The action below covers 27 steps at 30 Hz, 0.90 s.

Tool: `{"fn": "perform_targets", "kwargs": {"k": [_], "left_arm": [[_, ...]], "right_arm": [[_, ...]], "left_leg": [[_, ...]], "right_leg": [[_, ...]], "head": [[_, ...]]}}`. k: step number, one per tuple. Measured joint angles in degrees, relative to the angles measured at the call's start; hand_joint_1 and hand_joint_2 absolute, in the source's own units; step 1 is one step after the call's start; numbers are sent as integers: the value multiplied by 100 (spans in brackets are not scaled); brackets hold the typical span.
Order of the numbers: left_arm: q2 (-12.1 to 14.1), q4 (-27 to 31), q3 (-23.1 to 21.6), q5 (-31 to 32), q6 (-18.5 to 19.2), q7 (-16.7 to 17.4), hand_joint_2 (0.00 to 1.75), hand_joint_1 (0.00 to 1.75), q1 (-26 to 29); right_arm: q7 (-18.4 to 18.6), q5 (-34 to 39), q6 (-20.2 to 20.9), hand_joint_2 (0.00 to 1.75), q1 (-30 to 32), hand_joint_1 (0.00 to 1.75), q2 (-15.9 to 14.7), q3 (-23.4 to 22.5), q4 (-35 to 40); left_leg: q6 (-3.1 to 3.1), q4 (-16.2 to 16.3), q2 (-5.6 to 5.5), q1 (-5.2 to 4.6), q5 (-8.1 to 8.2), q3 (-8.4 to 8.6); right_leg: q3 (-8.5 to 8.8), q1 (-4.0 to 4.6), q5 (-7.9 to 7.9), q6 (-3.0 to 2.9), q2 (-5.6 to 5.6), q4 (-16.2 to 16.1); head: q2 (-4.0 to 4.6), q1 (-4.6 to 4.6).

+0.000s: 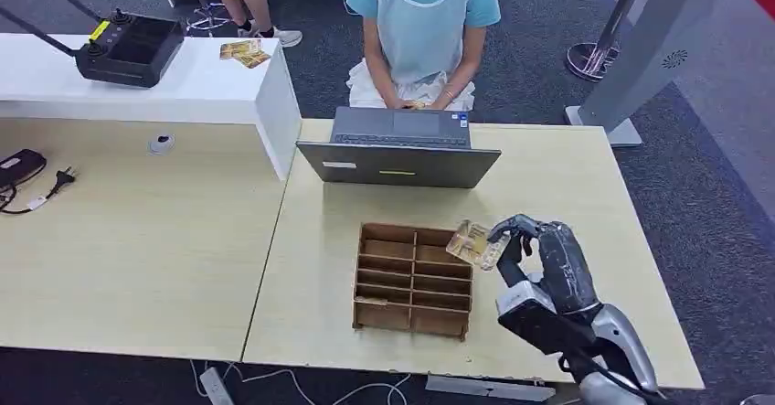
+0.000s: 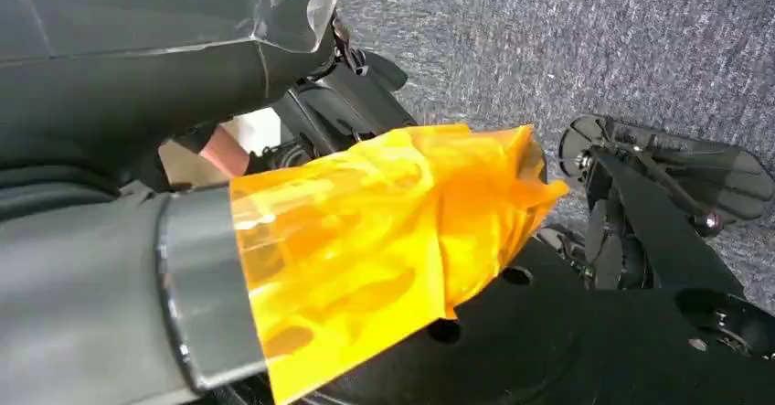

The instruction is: Pass the card to the sensor for recognition and then transmit it.

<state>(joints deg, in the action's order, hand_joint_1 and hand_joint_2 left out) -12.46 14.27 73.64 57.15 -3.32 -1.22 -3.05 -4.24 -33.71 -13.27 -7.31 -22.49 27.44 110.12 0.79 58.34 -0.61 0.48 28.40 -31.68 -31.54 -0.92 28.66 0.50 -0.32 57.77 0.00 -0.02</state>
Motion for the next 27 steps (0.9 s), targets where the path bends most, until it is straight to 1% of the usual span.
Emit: {"fn": "perform_targets", "kwargs": {"k": [5,10,15,16,22,27], "left_arm": [[7,0,0,46,13,0,0,0,-6],[15,0,0,109,33,0,0,0,-14],[18,0,0,116,33,0,0,0,-15],[24,0,0,183,54,0,0,0,-20],[50,0,-7,280,112,20,0,0,-27],[68,0,-63,372,135,46,0,0,-40]], "right_arm": [[151,132,154,175,-539,175,0,-197,-2],[367,184,287,175,-1161,175,0,-267,-79],[420,182,291,175,-1275,175,0,-267,-101],[847,114,444,175,-2039,175,0,-272,-408],[1270,-151,730,175,-2980,175,0,-258,-1023],[1598,-434,853,175,-3708,175,44,-182,-1654]], "left_leg": [[1,0,-2,0,-4,-1],[4,0,-2,0,-6,0],[4,0,-2,0,-6,0],[6,0,-2,0,-8,0],[7,0,-3,0,-13,-1],[8,0,-4,1,-13,-2]], "right_leg": [[1,0,-1,-1,-2,1],[0,0,-2,-1,-1,2],[0,0,-2,-1,-2,2],[-1,0,-3,-2,-1,4],[0,0,-7,-2,-2,6],[0,1,-8,-2,-3,7]], "head": [[0,0],[0,0],[0,0],[0,0],[0,0],[0,2]]}}
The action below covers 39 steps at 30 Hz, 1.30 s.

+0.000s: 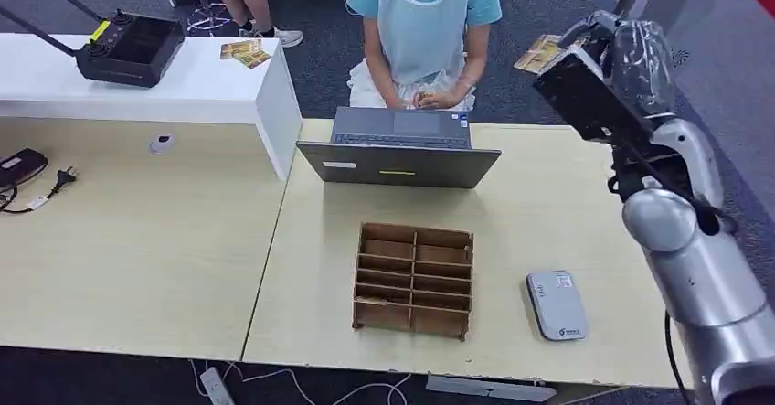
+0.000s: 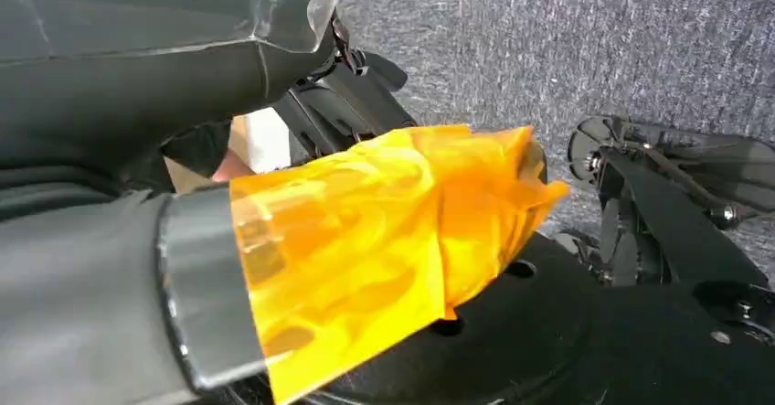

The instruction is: Pass the card to the sensor for recognition and then transmit it.

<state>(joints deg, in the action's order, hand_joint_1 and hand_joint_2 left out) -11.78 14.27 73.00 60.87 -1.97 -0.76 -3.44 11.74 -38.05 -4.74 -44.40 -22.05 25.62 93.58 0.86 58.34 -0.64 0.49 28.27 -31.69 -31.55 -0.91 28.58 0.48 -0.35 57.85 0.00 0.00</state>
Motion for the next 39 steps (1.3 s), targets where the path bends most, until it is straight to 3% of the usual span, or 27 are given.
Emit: {"fn": "perform_targets", "kwargs": {"k": [8,18,32,39], "left_arm": [[24,0,-81,114,39,37,0,0,-12],[66,0,-210,262,101,87,0,0,-42],[96,0,-356,393,151,103,0,0,-78],[98,0,-363,396,157,103,0,0,-82]], "right_arm": [[439,-101,444,175,-1066,175,247,158,-1156],[505,-274,649,175,-2111,175,617,308,-2880],[489,-796,664,175,-2867,175,999,457,-4747],[472,-997,577,175,-2979,175,1095,479,-5295]], "left_leg": [[2,0,-1,0,-2,0],[2,2,-2,0,-2,1],[1,3,-2,0,-3,2],[1,4,-1,0,-3,3]], "right_leg": [[-2,0,0,0,0,5],[-2,0,-1,0,-1,7],[-1,0,-2,0,-2,8],[-2,0,-2,0,-1,8]], "head": [[0,-2],[0,-4],[0,-2],[0,-2]]}}
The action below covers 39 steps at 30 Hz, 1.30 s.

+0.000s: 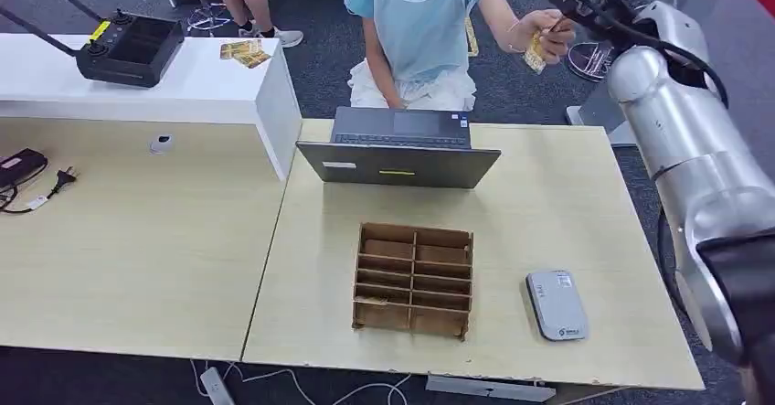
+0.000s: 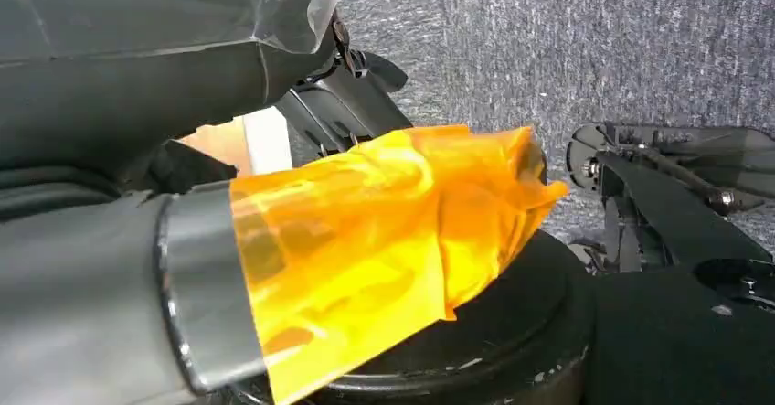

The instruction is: Pass the card to the sensor for recognition and then transmit it.

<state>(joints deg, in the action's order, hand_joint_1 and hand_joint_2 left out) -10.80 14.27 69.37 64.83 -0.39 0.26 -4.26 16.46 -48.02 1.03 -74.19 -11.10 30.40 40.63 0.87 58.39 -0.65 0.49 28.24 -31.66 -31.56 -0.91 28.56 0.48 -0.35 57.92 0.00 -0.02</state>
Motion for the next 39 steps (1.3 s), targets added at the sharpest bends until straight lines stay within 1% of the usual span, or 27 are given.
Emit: {"fn": "perform_targets", "kwargs": {"k": [2,3,4,5,13,19,27,30,34,37,39], "left_arm": [[2,0,0,0,0,0,0,0,0],[2,0,0,0,2,0,0,0,0],[2,0,0,-2,2,0,0,0,0],[2,0,0,0,2,0,0,0,0],[4,-2,0,-9,4,2,0,0,0],[4,-2,0,-17,-2,37,0,0,0],[4,-2,-2,7,-26,90,0,0,0],[4,-2,0,-2,-59,92,0,0,0],[4,-2,0,-39,-72,92,0,0,2],[2,-2,0,-55,-85,92,0,0,3],[0,-2,0,-92,-94,92,0,0,3]], "right_arm": [[-9,-11,-20,175,0,84,9,4,-59],[-11,-17,-28,175,0,51,17,7,-104],[-15,-33,-33,175,-1,37,24,7,-140],[-28,-56,-44,175,-1,2,28,7,-170],[-114,-221,-111,175,1,0,61,0,-345],[-149,-306,-157,175,6,0,72,-109,-376],[-162,-485,-343,175,113,0,37,-300,-345],[-133,-452,-524,175,207,0,-9,-452,-262],[-166,-225,-780,175,413,0,-114,-741,-52],[-319,42,-844,175,599,0,-203,-995,151],[-498,359,-841,175,743,0,-254,-1190,310]], "left_leg": [[0,0,0,0,0,0],[0,0,0,0,0,0],[0,1,0,0,0,0],[0,1,0,0,0,1],[0,1,0,0,0,1],[0,2,0,0,0,1],[0,5,1,0,0,3],[0,7,1,0,0,3],[0,9,0,0,0,2],[0,9,0,0,0,2],[0,10,0,0,0,2]], "right_leg": [[0,0,0,0,0,0],[0,0,0,0,0,0],[0,0,0,0,0,0],[0,0,0,0,0,0],[0,0,0,0,0,0],[-1,0,0,0,0,0],[-1,0,0,0,1,0],[-1,0,0,0,2,0],[0,0,0,0,0,0],[0,0,0,0,1,0],[0,0,0,0,1,0]], "head": [[0,0],[0,0],[0,0],[0,0],[0,0],[0,0],[0,0],[0,0],[0,0],[0,0],[0,0]]}}
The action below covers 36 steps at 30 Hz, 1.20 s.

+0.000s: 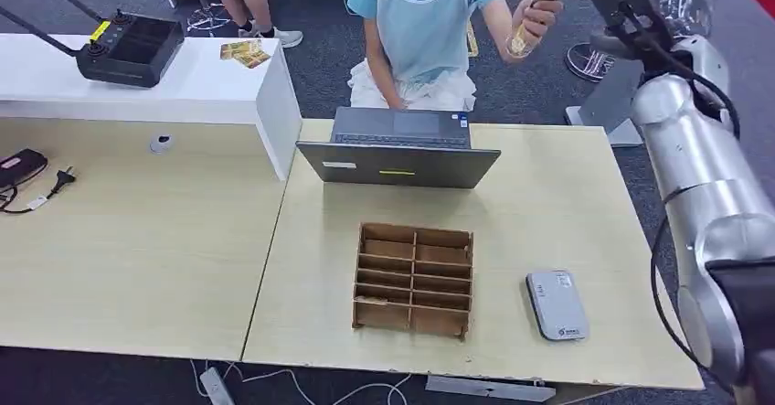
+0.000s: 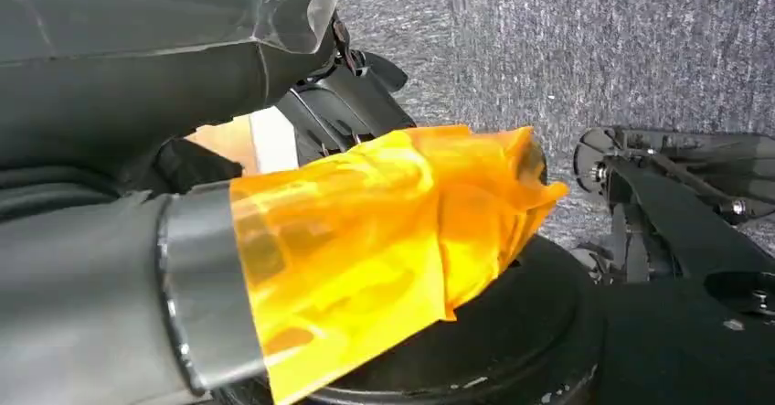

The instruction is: Pass the card to the sensor for recognition and then transmit it.

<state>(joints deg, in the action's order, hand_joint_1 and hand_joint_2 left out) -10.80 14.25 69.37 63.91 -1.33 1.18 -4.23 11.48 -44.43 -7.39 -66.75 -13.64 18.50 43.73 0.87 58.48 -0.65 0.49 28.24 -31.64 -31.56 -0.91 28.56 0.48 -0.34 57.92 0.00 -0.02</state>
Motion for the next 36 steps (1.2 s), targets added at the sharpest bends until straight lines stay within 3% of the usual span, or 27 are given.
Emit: {"fn": "perform_targets", "kwargs": {"k": [5,11,22,26,36], "left_arm": [[-7,0,4,-85,-26,-9,0,0,8],[-11,0,26,-210,-33,-37,0,0,14],[-59,0,225,-418,-33,-120,0,0,51],[-68,0,271,-431,-29,-151,0,0,75],[-70,0,352,-472,4,-232,0,0,94]], "right_arm": [[-401,968,221,175,461,0,-105,-548,528],[-825,2418,822,175,1065,0,-208,-1101,1221],[-1663,5029,1943,175,2684,0,-697,-1257,2874],[-2034,5965,2324,175,3242,0,-916,-1527,3269],[-1944,8096,3865,175,4494,0,-1630,-2201,3638]], "left_leg": [[0,1,-1,0,0,-1],[0,1,-1,0,0,-1],[0,0,-6,0,2,-5],[0,0,-6,0,3,-7],[-2,2,-6,-1,4,-9]], "right_leg": [[0,0,0,0,-1,0],[-1,0,0,0,-3,0],[-1,0,1,0,-10,-1],[-1,0,1,0,-10,-1],[-2,-1,1,1,-11,-4]], "head": [[0,0],[0,0],[0,0],[0,0],[0,0]]}}
